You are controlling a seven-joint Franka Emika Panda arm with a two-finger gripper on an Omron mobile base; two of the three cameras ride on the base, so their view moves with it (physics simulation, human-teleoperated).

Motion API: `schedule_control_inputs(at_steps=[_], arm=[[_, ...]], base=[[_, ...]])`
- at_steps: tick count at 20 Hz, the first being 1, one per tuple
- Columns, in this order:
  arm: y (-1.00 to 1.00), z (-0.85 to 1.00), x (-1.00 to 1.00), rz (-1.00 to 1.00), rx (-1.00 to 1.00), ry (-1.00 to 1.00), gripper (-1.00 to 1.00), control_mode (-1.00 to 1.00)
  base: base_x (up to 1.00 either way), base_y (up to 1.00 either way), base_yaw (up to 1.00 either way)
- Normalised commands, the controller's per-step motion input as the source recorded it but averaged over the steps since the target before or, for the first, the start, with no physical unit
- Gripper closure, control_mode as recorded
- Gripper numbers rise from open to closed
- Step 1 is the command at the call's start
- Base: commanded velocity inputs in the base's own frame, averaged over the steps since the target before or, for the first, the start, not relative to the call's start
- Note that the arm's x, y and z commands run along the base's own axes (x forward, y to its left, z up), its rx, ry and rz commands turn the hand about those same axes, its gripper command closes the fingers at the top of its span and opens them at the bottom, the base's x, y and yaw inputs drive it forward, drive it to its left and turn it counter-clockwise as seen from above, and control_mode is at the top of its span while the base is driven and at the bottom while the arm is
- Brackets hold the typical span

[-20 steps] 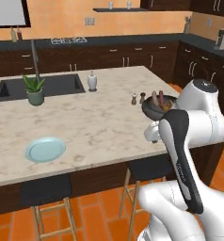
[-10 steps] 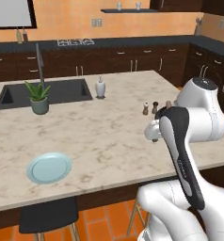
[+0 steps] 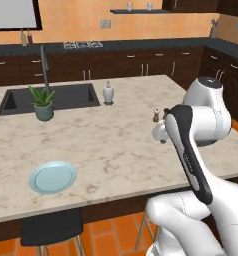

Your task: Place one bun and one sausage from the bowl on each plate.

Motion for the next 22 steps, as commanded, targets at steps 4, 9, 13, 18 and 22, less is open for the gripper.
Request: schedule_control_inputs(at_steps=[4, 9, 13, 18, 22], arm=[[-0.70, -0.09, 0.92, -0.14, 0.00, 0.00, -1.00, -1.00], [-0.45, -0.06, 0.71, -0.19, -0.05, -0.10, -1.00, -1.00], [-0.70, -0.04, 0.79, -0.03, -0.01, 0.00, -1.00, -1.00], [-0.91, -0.15, 0.92, 0.00, 0.00, 0.00, -1.00, -1.00], [-0.71, -0.14, 0.99, 0.00, 0.00, 0.00, -1.00, -1.00]], base=[[0.00, 0.00, 0.00], [0.00, 0.00, 0.00], [0.00, 0.00, 0.00], [0.00, 0.00, 0.00], [0.00, 0.00, 0.00]])
